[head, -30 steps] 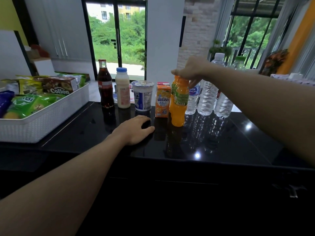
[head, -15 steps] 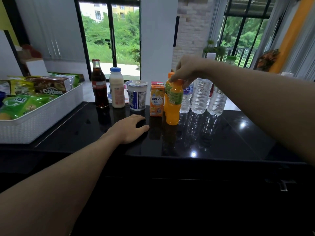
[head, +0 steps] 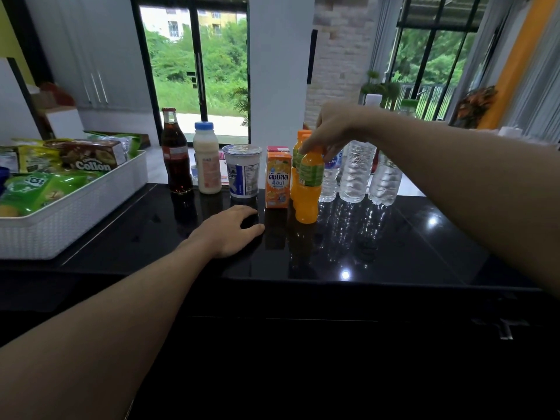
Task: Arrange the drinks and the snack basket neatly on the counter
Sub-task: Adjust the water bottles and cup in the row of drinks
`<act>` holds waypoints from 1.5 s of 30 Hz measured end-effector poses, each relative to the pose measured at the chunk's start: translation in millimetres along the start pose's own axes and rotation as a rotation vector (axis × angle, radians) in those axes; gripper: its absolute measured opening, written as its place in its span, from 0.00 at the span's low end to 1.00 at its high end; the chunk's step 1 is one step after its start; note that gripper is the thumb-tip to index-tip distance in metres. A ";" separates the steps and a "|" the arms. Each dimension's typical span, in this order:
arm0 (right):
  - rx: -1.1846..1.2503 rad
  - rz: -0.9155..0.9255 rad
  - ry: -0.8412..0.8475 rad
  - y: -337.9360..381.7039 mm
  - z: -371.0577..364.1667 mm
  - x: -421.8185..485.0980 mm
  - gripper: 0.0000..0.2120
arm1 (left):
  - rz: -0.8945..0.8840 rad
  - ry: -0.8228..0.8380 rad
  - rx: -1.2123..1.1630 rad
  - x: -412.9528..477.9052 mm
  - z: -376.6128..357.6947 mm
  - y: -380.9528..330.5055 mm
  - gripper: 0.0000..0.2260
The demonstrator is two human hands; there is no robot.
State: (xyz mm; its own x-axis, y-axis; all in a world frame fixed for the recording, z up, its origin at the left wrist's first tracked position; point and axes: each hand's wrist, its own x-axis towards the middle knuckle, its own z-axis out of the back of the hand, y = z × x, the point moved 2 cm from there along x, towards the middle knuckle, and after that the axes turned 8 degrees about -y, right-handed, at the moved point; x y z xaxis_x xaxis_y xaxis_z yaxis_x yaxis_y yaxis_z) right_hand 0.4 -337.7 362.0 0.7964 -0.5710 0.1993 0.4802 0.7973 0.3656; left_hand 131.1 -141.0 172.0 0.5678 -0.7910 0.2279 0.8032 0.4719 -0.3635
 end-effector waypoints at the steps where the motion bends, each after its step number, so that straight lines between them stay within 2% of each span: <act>1: -0.004 -0.003 -0.002 0.2 0.1 -0.5 0.18 | 0.005 0.002 0.001 0.3 0.1 0.0 0.33; 12: 0.051 -0.037 -0.011 -2.1 0.3 -2.8 0.21 | 0.008 0.001 0.000 0.8 -0.4 0.8 0.33; 15: 0.017 -0.063 -0.101 -4.0 -1.8 -0.5 0.24 | 0.007 0.007 -0.001 1.2 0.0 0.7 0.32; 19: 0.048 -0.098 -0.186 -6.5 -3.9 5.4 0.21 | -0.001 -0.001 -0.003 0.4 0.4 0.1 0.31; 25: 0.064 -0.098 -0.147 -2.5 -10.6 10.5 0.13 | -0.007 -0.006 0.002 0.1 0.8 -0.5 0.31; 33: 0.070 -0.081 -0.196 -3.0 -14.0 13.3 0.15 | -0.002 0.002 -0.001 0.2 1.1 -0.8 0.31; 40: 0.068 -0.101 -0.097 -5.9 -6.4 4.3 0.20 | -0.001 -0.006 -0.006 0.7 0.3 -0.1 0.33; 45: 0.021 -0.029 -0.058 -5.0 -1.7 -0.4 0.17 | -0.004 -0.022 -0.023 -0.4 -0.1 0.2 0.31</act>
State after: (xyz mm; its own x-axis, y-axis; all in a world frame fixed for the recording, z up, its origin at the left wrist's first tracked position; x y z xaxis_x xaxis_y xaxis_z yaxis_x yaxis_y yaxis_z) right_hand -1.6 -341.2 358.5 0.7593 -0.6046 0.2405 0.4946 0.7765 0.3905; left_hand 131.0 -140.6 171.7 0.5686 -0.7839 0.2494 0.8014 0.4596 -0.3828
